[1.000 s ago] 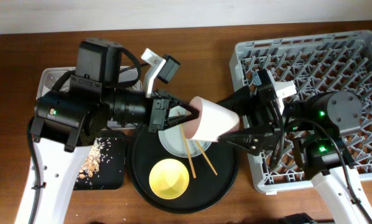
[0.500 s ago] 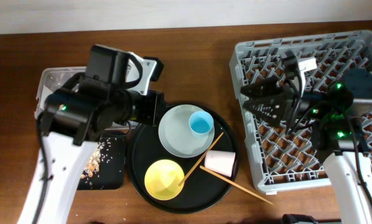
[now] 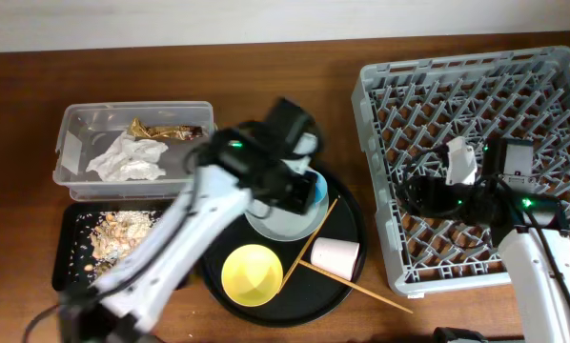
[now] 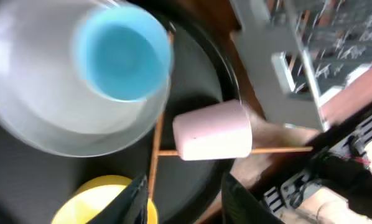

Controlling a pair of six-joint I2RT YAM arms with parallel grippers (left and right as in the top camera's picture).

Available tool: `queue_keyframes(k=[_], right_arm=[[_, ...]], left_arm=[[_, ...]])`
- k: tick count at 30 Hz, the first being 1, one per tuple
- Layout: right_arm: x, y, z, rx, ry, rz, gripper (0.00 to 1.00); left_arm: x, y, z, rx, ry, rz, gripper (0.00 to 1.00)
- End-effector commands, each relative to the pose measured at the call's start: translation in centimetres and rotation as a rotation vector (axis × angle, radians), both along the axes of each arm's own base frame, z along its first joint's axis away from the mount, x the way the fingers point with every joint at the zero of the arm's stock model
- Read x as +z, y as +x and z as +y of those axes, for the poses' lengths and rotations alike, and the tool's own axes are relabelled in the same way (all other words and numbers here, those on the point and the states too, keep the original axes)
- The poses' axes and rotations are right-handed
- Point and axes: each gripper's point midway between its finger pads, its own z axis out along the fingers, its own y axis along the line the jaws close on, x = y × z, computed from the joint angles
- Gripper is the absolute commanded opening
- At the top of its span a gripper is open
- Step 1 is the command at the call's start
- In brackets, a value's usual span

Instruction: Sort waste into correct bins and load items into the dishwasher rack

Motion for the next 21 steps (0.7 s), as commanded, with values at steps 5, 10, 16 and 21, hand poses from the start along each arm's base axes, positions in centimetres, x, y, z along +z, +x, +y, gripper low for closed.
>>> queue_keyframes(k=[5, 10, 16, 21], right_arm=[[-0.2, 0.3, -4.6, -0.162, -0.223, 0.028, 0.93], [-2.3, 0.4, -6.0, -0.197, -0.282, 0.11, 0.98], [-3.1, 0.6, -5.9, -0.189, -0.273, 0.139, 0.99], [-3.1, 0.6, -5.6, -0.181, -0.256, 0.136, 0.99]], left_arm=[[-7.7, -7.0, -6.7, -0.189, 0.269, 0.053, 0.43], [-8.1, -9.3, -9.3, -0.104, 0.349, -0.113, 0.52], [-13.2, -9.2, -10.5, -0.132, 0.439, -0.106, 0.52], [-13.8, -8.2, -9.1, -0.12, 0.532, -0.159, 0.26]])
